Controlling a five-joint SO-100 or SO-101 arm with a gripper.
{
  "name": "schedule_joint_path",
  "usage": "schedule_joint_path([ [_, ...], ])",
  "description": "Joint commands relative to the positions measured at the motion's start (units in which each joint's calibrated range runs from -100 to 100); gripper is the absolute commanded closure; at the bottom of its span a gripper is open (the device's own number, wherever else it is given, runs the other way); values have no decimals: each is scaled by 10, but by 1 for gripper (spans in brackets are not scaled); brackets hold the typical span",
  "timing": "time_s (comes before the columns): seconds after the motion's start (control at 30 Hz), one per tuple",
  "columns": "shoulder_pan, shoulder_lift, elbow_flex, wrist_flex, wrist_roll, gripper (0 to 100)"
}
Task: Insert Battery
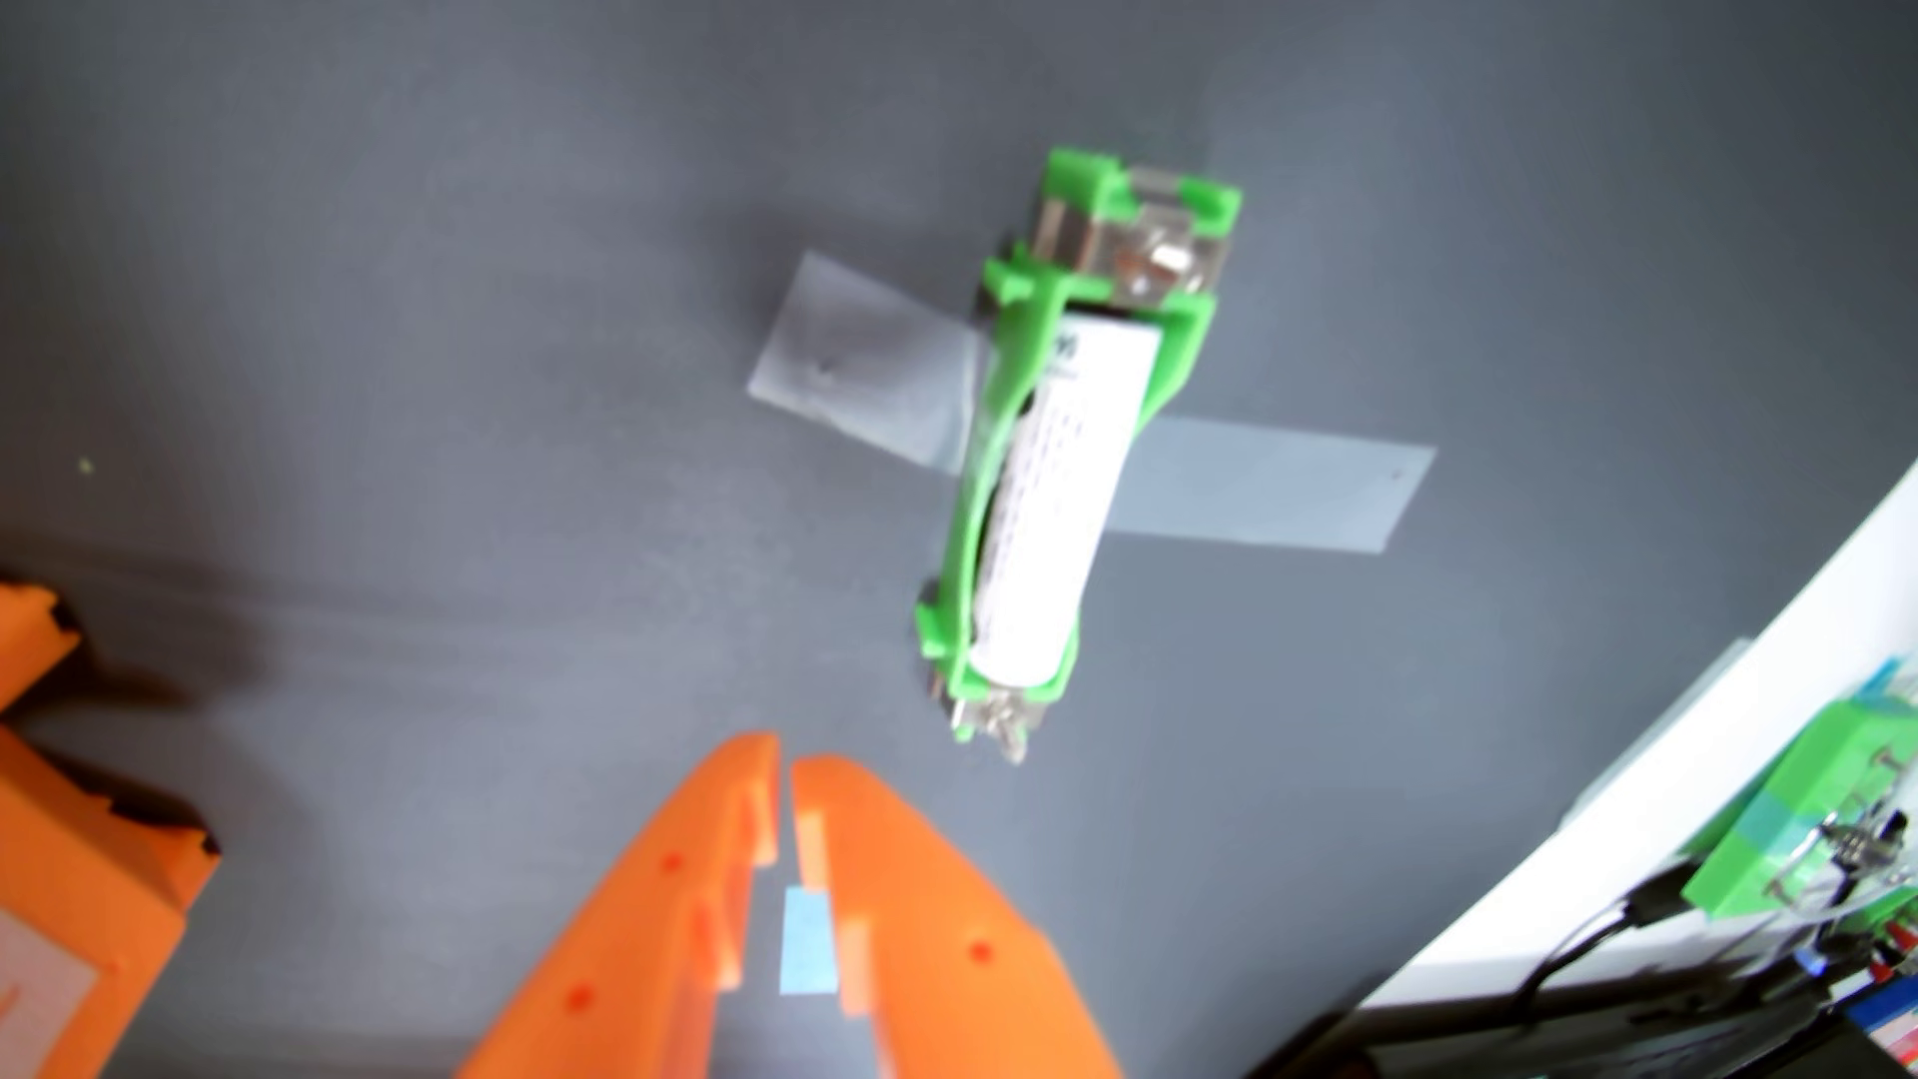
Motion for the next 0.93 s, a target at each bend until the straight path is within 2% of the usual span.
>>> schedule_joint_path([
  [0.0, 71, -93, 47, -25, 12, 99],
  [0.1, 125, -151, 96, -53, 13, 99],
  [0.5, 143, -265, 273, -207, 13, 99],
  [0.9, 144, -306, 291, -200, 13, 98],
])
